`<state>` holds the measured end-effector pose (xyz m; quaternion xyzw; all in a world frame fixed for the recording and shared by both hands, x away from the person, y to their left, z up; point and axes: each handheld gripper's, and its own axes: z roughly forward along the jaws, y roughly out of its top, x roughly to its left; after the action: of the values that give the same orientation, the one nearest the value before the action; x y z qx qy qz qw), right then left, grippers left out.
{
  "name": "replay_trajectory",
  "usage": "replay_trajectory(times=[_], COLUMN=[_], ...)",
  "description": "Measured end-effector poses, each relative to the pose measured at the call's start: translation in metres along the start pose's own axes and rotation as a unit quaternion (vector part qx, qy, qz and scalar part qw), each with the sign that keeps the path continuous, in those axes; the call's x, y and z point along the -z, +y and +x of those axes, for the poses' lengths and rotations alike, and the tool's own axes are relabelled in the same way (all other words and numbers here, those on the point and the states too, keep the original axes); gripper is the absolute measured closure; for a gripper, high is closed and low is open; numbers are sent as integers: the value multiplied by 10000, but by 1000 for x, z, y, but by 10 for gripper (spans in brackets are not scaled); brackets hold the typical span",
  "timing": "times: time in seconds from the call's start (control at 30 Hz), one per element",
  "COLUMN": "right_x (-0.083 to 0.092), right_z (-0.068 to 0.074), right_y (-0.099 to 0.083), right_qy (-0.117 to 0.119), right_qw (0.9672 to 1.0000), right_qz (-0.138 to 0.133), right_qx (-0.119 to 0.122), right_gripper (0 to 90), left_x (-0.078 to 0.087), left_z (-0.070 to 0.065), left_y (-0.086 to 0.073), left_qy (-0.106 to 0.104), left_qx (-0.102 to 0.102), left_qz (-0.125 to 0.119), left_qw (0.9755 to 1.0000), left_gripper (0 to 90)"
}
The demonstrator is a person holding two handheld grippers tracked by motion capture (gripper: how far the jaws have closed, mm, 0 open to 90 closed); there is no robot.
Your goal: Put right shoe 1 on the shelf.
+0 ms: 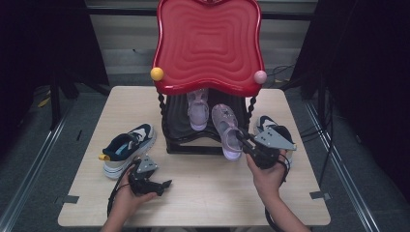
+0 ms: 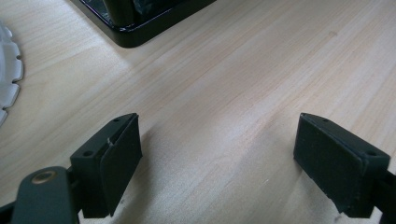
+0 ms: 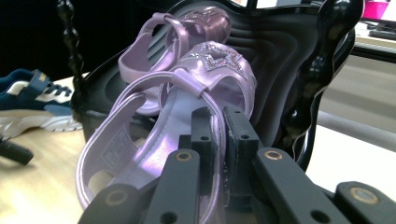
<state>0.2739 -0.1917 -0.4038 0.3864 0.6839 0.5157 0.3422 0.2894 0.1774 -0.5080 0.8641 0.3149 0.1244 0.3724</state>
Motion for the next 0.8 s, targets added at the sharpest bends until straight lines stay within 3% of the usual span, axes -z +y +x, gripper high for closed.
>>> replay_trajectory(times=[0.47, 0.7, 0.8], right_x=[-19, -29, -33], right_z=[7, 11, 11], right_y=[4, 10, 11], right_qy=[-478, -716, -768], right_qw=[9987, 9974, 9969], right_qz=[-79, -114, -100], right_qx=[-168, -61, -138], right_gripper=[831, 831, 831], left_x=[0, 0, 0], left_z=[0, 0, 0], left_y=[0, 0, 0], left_qy=[-1, -1, -10], left_qx=[-1, 0, 6], left_qz=[1, 0, 0], left_qw=[10000, 10000, 10000], left_gripper=[145, 146, 146])
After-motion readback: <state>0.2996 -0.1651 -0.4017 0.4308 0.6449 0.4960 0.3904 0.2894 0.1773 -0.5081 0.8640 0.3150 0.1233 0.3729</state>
